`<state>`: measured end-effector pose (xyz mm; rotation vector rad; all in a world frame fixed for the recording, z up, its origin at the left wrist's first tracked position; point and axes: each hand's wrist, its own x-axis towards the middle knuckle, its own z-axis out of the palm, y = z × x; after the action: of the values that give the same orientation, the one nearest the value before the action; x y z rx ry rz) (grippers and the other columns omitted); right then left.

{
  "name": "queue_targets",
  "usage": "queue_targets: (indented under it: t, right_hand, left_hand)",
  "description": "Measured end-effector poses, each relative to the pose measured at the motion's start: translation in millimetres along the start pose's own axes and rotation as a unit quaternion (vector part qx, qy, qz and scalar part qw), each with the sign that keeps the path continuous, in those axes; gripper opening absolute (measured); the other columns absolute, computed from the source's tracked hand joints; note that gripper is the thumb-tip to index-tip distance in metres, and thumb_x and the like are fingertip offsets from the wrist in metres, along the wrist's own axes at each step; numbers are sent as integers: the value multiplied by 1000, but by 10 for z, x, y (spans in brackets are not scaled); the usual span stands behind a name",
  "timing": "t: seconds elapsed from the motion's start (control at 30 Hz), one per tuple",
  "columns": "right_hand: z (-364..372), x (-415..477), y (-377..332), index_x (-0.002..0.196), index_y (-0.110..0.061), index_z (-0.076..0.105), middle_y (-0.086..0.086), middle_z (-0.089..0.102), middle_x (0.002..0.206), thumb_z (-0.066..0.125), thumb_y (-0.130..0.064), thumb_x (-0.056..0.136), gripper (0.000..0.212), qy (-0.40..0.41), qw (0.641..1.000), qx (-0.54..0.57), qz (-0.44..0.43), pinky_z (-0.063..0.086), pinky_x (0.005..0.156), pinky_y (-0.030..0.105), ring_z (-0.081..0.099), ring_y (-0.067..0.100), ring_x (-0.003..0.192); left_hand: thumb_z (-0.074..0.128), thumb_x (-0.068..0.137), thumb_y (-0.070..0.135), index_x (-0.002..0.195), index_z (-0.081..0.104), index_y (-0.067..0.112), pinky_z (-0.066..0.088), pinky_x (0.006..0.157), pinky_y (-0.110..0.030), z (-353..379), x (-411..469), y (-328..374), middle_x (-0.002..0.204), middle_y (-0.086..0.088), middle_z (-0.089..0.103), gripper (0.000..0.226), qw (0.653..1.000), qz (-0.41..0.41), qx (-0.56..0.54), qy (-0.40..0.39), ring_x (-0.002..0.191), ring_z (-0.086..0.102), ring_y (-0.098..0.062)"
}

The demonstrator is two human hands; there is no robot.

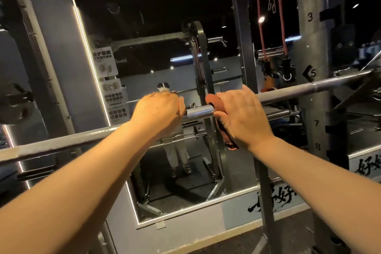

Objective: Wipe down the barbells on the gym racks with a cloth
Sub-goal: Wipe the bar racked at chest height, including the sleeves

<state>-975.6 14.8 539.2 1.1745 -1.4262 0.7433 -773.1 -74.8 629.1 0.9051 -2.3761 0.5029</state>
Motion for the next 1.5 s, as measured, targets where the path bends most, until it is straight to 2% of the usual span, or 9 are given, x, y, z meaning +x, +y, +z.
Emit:
queue_targets:
  t: [0.3,0.47,0.57,0.67,0.83,1.07,1.2,1.33,1.5]
  right_hand:
    - [-82,145,-325,138,-14,57,5,63,126,30,-43,107,51,-86,993,73,-46,34,111,41,55,26,117]
    - [-213,407,-355,96,-27,67,-7,60,80,23,-35,107,46,-131,990,-49,31,43,72,40,56,20,74]
    - [-170,399,-675,87,-22,64,-4,61,82,32,-29,108,39,-91,993,44,61,46,86,42,57,19,81]
    - [-147,266,-706,120,-18,62,0,64,112,32,-35,109,36,-95,986,134,14,37,108,40,55,20,108]
    - [-173,192,-280,130,-18,59,-2,62,118,29,-44,107,46,-115,988,104,5,38,103,37,54,22,111]
    - [-97,137,-808,128,-15,57,-1,57,120,35,-32,109,34,-56,984,156,60,20,122,41,48,21,118]
    - [-143,240,-538,126,-17,60,-2,62,116,43,-42,106,36,-122,979,161,1,41,105,38,55,20,110]
    - [-189,335,-523,93,-13,56,0,56,84,43,-38,106,31,-82,982,132,104,40,72,36,52,22,80]
    - [-77,389,-932,109,-21,64,-5,63,100,30,-36,108,37,-93,990,93,47,40,97,39,56,19,96]
  left_hand:
    - [32,108,31,95,54,16,55,86,-43,22,-64,69,91,-5,61,30,1000,-17,-13,-11,84,61,-24]
    - [33,108,29,96,56,16,55,83,-40,31,-48,59,91,-5,63,29,999,-22,-33,-9,80,61,-22]
    - [39,108,29,113,60,15,55,93,-45,24,-42,58,109,-6,66,26,999,-20,-27,-14,100,65,-26]
    - [40,109,34,128,58,15,51,101,-45,-5,-71,25,126,-8,64,32,1000,0,-22,-19,114,62,-27]
    - [26,110,40,88,48,23,54,89,-42,-17,-165,-341,92,0,60,35,999,6,-23,-25,84,58,-18]
    - [22,110,46,87,46,25,49,84,-37,66,-192,-540,87,4,55,39,998,-23,-59,-12,78,54,-16]
    - [20,110,47,84,47,25,48,81,-36,100,-186,-563,82,6,55,43,998,-21,-65,-6,74,54,-12]
    - [20,110,42,88,47,23,51,86,-38,76,-210,-534,84,4,54,40,998,-11,-58,0,80,57,-18]
    - [21,110,43,96,53,18,54,86,-44,72,-247,-525,93,-3,61,43,999,-1,-34,18,85,61,-23]
